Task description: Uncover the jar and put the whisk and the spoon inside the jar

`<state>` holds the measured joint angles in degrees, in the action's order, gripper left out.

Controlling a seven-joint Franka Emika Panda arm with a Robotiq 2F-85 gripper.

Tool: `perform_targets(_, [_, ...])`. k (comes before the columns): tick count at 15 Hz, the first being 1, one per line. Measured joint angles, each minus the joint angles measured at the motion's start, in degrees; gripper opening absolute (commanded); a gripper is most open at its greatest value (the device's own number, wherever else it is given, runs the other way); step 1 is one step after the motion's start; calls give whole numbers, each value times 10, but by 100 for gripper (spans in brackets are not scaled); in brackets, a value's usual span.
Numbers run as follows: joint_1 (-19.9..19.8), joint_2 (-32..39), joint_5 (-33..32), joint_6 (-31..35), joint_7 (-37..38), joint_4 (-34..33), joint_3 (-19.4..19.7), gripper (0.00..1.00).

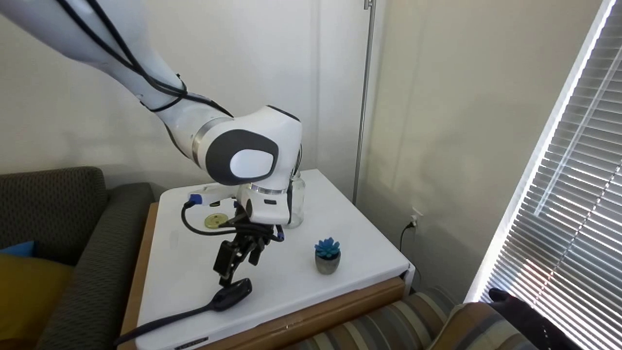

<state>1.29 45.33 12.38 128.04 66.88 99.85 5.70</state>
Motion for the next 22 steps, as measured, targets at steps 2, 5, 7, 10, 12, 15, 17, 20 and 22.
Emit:
perform_targets(2, [0,0,-3,-10,3,-2,0,100])
perform_targets(5, [1,4,-7,-10,7,-2,3,100])
perform_targets(7, [1,7,-7,-8,8,-3,6,100])
perform_targets(10, [1,17,-7,-8,9,-10,11,100])
perform_targets(12, [0,27,-7,-8,11,-19,13,100])
perform_targets(15, [0,48,-7,-9,16,-34,14,92])
perform_targets(17, [0,60,-7,-9,19,-44,14,66])
perform_targets(20, [0,64,-7,-12,24,-57,14,44])
perform_targets(22, [0,65,-7,-12,27,-61,14,30])
